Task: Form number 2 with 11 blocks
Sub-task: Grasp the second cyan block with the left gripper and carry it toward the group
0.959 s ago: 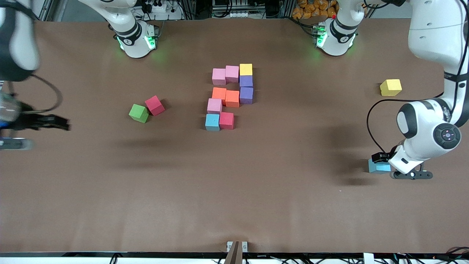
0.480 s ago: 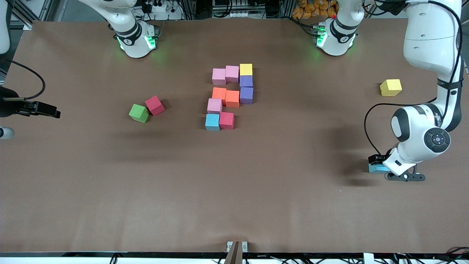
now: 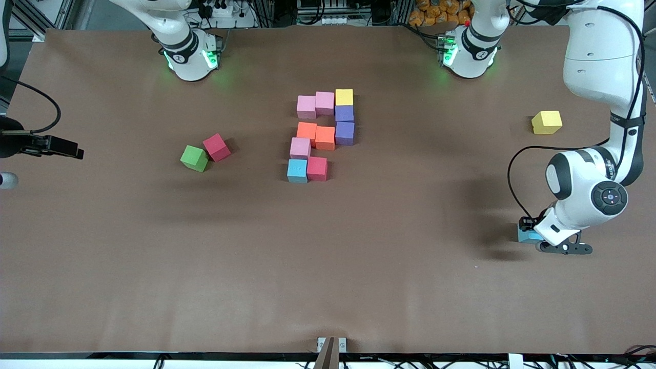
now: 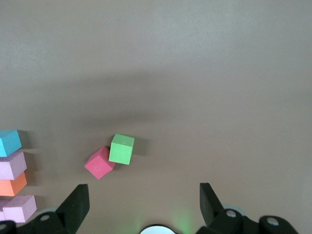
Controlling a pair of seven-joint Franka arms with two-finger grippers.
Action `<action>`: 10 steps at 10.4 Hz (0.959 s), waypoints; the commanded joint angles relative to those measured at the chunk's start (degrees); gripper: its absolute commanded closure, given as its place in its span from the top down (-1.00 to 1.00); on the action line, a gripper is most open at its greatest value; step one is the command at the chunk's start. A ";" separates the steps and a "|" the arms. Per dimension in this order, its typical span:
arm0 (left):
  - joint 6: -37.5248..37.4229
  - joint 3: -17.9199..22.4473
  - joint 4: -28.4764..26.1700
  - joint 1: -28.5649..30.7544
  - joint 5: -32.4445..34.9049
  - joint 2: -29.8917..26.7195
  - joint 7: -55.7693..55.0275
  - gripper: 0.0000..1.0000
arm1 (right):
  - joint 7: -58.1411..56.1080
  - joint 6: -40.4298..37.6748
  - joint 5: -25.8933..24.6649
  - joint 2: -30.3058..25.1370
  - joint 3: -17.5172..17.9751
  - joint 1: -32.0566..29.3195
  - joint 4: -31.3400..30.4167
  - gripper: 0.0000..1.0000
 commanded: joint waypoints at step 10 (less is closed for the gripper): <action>-13.96 -13.59 3.12 -3.91 3.71 -10.61 17.23 -1.00 | -3.78 -1.19 -0.10 0.36 -0.89 0.02 1.71 1.00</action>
